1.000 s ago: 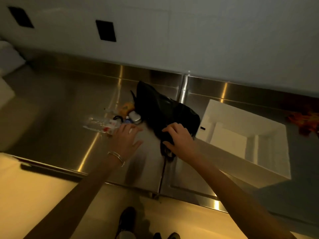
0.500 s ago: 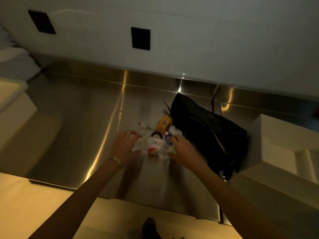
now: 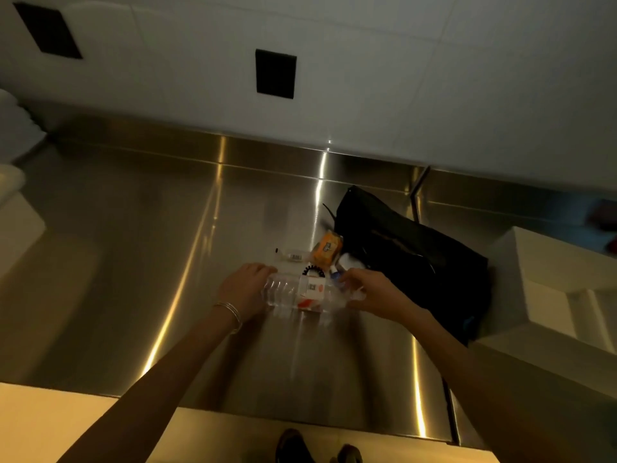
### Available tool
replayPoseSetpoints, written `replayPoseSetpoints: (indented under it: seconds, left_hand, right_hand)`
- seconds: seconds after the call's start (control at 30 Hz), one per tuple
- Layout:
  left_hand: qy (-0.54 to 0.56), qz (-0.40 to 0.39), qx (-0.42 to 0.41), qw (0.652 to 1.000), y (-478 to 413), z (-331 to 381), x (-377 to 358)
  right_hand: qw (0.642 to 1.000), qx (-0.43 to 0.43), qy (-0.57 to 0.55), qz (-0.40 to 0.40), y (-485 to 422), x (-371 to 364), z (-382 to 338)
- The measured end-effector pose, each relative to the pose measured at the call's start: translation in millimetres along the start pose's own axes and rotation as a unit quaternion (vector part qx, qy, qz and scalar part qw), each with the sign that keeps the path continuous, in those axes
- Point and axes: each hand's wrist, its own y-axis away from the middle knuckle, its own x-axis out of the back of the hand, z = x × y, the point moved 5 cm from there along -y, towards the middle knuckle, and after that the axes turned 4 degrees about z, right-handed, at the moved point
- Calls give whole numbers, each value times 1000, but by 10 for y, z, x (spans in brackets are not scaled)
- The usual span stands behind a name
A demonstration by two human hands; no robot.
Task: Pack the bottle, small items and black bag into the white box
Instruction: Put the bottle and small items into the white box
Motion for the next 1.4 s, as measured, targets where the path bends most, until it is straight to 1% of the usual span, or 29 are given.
replayPoseSetpoints:
  seconds: [0.07,0.1,0.17,0.23,0.27,0.33,0.43,0.53,0.6,0.73,0.87,1.0,1.17,1.27,1.4]
  left_hand:
    - [39,11,42,998,-7,-52,43]
    - [75,19,64,995,-5,-71,73]
    - [161,37,110,980,-22,-74,153]
    - [258,41,151,953,-90,-7,241]
    - [291,35,152,944,-145,68,285]
    - [319,13,125,939,-259,277,359]
    - [331,-3,86,940,-385,589,403]
    - [370,-17,72,926,-497,863,376]
    - [376,-34,53,925,-603,1061,333]
    - [357,-77,-9,931,-812,1596,266]
    - [362,-91,-48,926,-912,2195,174]
    - [360,-99,-74,925,-965,2823,-13]
    - [363,-95,-99,922,-942,3707,-235]
    - [352,-84,-110,926,-966,4238,-366]
    - [325,-68,-100,938,-1040,4788,-591]
  right_hand:
    - [996,5,-66,54,-21,157,-88]
    - [988,-9,-120,93,-40,261,-125]
    - [953,-39,-263,146,-99,454,-192]
    - [920,-59,-360,140,-182,558,-280]
    - [913,-63,-381,131,-223,601,-329]
    - [907,-51,-399,124,-282,720,-433]
    - [907,-41,-394,142,-267,982,-483]
    - [918,-44,-357,169,-131,1275,-403]
    - [921,-55,-336,192,1,1446,-281]
    - [915,-88,-311,243,360,1762,54]
    - [905,-110,-285,297,796,2069,423]
    - [891,-118,-291,328,1256,2351,834]
    - [887,-120,-282,347,1843,2676,1384]
    - [885,-120,-270,359,2159,2930,1717]
    - [885,-108,-271,362,2457,3203,2097]
